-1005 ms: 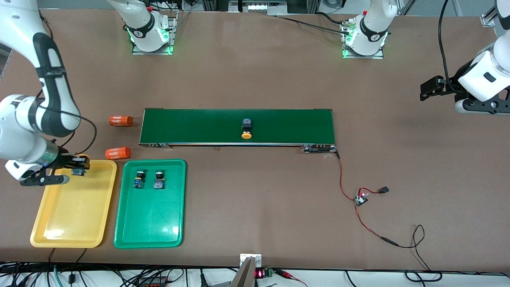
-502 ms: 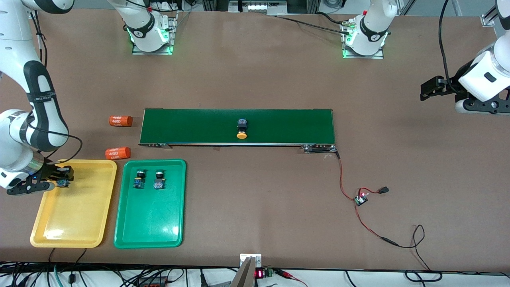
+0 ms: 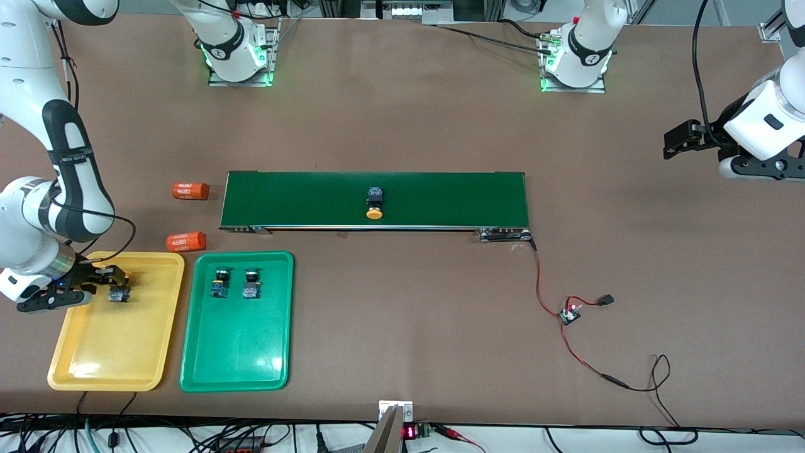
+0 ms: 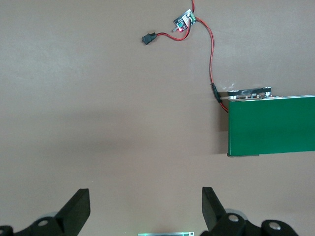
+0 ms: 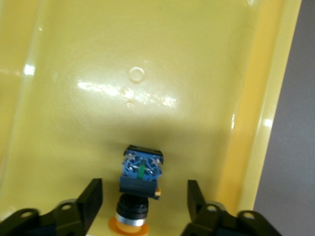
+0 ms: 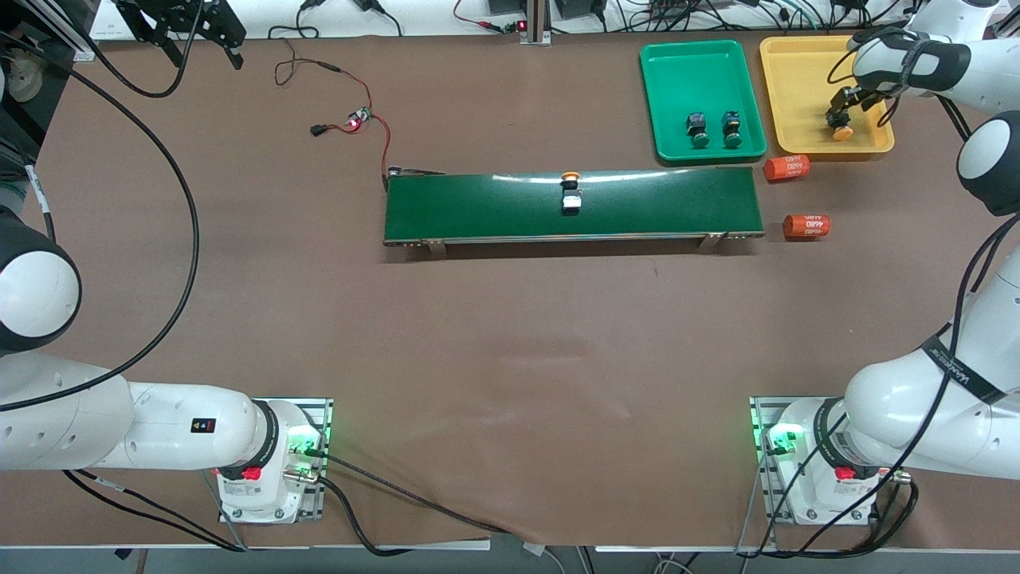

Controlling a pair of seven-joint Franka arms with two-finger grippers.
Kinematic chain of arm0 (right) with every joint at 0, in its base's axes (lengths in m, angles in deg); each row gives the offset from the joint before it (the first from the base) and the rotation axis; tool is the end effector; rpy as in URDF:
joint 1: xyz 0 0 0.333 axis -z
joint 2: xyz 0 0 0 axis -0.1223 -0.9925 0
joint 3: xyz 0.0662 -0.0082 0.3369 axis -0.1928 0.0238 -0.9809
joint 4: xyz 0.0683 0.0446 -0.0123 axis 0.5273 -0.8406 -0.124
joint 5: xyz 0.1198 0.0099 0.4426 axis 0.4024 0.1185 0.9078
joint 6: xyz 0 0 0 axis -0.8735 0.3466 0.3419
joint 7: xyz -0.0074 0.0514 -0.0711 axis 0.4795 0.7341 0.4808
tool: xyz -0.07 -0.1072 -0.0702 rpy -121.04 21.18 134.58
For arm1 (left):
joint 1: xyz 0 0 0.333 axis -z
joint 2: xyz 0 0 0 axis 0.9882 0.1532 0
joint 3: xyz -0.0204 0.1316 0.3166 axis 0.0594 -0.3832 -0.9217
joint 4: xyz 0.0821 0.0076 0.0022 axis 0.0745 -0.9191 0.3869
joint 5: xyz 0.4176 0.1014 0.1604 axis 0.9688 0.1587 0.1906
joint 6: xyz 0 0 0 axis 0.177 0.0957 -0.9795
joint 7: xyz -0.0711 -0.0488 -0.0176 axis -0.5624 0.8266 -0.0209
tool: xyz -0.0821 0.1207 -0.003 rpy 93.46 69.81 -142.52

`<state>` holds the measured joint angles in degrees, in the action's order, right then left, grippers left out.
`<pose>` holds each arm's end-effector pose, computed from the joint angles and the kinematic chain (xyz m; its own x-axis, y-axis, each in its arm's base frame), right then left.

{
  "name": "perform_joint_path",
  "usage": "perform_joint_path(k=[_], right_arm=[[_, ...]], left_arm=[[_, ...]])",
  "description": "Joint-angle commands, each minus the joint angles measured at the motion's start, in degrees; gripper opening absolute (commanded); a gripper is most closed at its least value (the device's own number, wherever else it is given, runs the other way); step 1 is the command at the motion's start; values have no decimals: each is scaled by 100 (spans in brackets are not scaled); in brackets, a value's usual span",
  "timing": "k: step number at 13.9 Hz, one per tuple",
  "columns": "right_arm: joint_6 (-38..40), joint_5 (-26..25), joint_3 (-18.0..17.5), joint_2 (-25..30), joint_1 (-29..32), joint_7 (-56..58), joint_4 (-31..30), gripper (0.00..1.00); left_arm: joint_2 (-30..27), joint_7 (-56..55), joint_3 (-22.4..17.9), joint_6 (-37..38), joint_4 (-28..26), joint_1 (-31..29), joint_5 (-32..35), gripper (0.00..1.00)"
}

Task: Sort buttons by color to trays
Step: 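Lower the button into the yellow tray and open the right gripper, then move the right gripper back to the last yellow button on the belt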

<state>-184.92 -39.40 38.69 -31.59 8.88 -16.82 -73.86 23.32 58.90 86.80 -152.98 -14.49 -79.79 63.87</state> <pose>0.7672 -0.2072 0.1591 0.9680 0.2130 0.1326 0.2037 -0.9757 0.0802 0.6111 -0.0196 0.5655 0.9914 -0.0455 -0.1224 -0.0475 -0.9988 -0.0135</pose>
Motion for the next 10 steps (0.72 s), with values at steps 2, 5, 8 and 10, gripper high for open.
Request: perform_joint_path(k=[2,5,8,10], right_arm=[[425,251,-288,516,18,-188,-274,100],[1444,261,-692,1481,-8,-1311,-880,100],[1807,269,-1271,2300,-17,-2691,-1609,100],[1816,269,-1702,2626,-52,-3465,-1979,100]], left_arm=[[-68,-7,-22,82,14,1,-7,100],[-68,-7,-22,82,14,1,-7,100],[-68,-7,-22,82,14,1,-7,100],[-68,-7,-22,82,14,1,-7,100]])
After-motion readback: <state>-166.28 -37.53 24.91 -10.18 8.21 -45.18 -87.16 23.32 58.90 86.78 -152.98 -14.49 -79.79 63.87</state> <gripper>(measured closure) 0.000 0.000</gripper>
